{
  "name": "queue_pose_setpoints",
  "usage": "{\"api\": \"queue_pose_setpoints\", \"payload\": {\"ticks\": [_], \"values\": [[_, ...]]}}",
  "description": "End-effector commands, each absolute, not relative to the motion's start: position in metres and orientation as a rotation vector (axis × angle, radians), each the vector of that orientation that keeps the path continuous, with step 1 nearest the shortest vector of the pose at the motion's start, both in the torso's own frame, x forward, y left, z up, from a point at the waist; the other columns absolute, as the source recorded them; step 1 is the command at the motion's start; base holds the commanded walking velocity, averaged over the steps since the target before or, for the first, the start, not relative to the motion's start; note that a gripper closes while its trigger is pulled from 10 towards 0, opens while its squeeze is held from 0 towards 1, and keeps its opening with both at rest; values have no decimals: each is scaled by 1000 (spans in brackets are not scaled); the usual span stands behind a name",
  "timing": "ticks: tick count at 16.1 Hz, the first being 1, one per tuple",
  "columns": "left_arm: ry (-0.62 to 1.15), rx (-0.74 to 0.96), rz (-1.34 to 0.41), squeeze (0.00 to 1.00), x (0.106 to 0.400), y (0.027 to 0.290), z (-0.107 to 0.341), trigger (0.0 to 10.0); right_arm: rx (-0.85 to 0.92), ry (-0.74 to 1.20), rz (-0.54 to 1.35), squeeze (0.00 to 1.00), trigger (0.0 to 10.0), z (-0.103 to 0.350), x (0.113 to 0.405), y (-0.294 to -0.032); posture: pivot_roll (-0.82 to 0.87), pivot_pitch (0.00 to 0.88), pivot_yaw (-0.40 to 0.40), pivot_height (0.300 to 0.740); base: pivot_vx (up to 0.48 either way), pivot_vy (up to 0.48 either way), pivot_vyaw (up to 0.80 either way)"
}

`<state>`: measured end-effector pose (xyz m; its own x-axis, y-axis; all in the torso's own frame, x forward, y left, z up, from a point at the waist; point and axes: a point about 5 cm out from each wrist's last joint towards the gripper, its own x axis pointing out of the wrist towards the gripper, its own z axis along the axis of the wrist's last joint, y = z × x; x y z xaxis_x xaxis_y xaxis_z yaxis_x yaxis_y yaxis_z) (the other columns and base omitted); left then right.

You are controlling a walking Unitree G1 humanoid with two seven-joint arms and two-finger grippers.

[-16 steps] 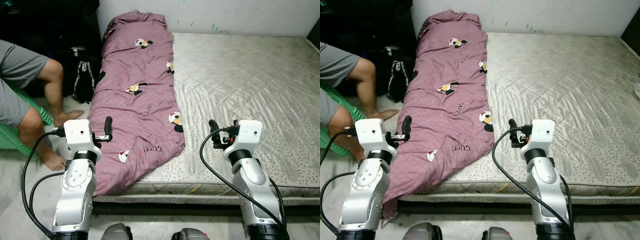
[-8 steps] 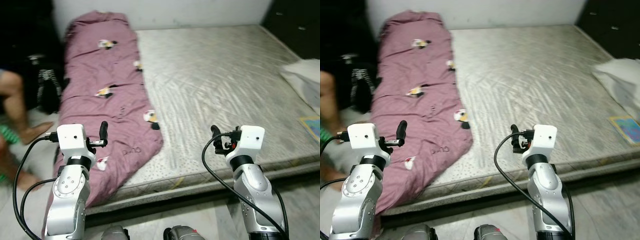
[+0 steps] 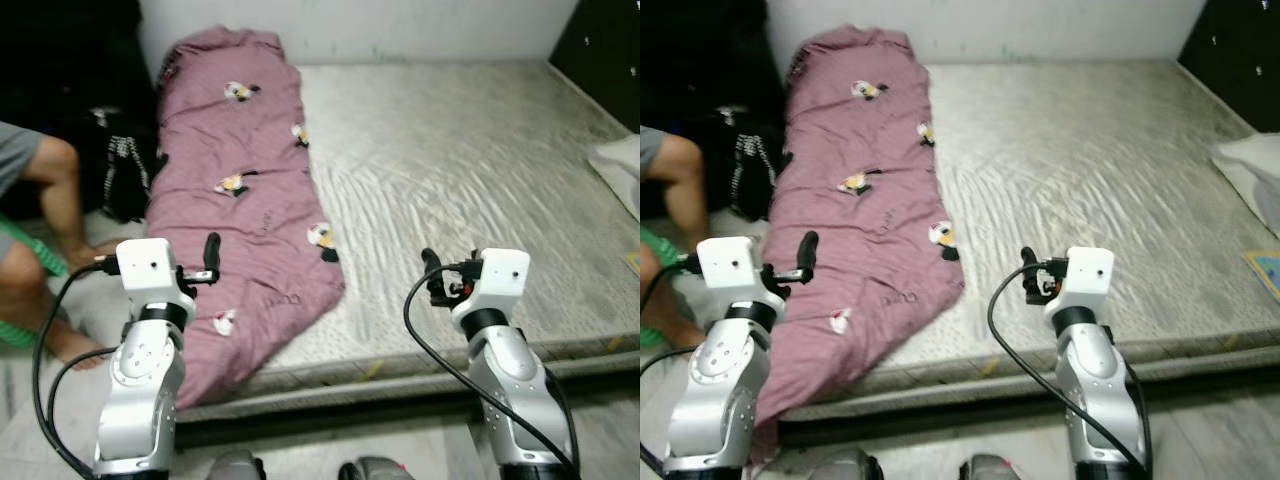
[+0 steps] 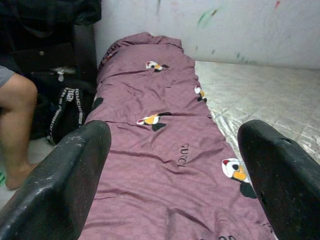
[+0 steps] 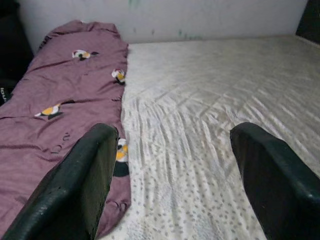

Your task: Clean up the room

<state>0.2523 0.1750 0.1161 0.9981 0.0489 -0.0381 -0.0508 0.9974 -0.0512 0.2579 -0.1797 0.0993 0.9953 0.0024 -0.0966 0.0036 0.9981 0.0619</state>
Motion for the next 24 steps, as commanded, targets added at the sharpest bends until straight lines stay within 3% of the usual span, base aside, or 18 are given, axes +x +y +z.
{"api": "queue_pose_setpoints", "payload": {"ticks": [1, 6, 17, 24], "values": [[50, -43, 44, 0, 252, 174, 114, 10000, 62, 78, 16, 0, 10000, 105, 260, -177, -55, 0, -13, 740, 0, 0, 0], [51, -42, 47, 0, 252, 174, 114, 10000, 67, 74, 30, 0, 10000, 106, 261, -175, -53, 0, -14, 736, 0, 0, 0], [38, -30, 50, 0, 255, 171, 115, 10000, 67, 61, 40, 0, 10000, 109, 264, -173, -55, 0, -16, 608, 0, 0, 0], [9, -36, 26, 0, 257, 172, 121, 10000, 61, 60, 47, 0, 10000, 110, 269, -174, -51, 0, -25, 608, 0, 0, 0]]}}
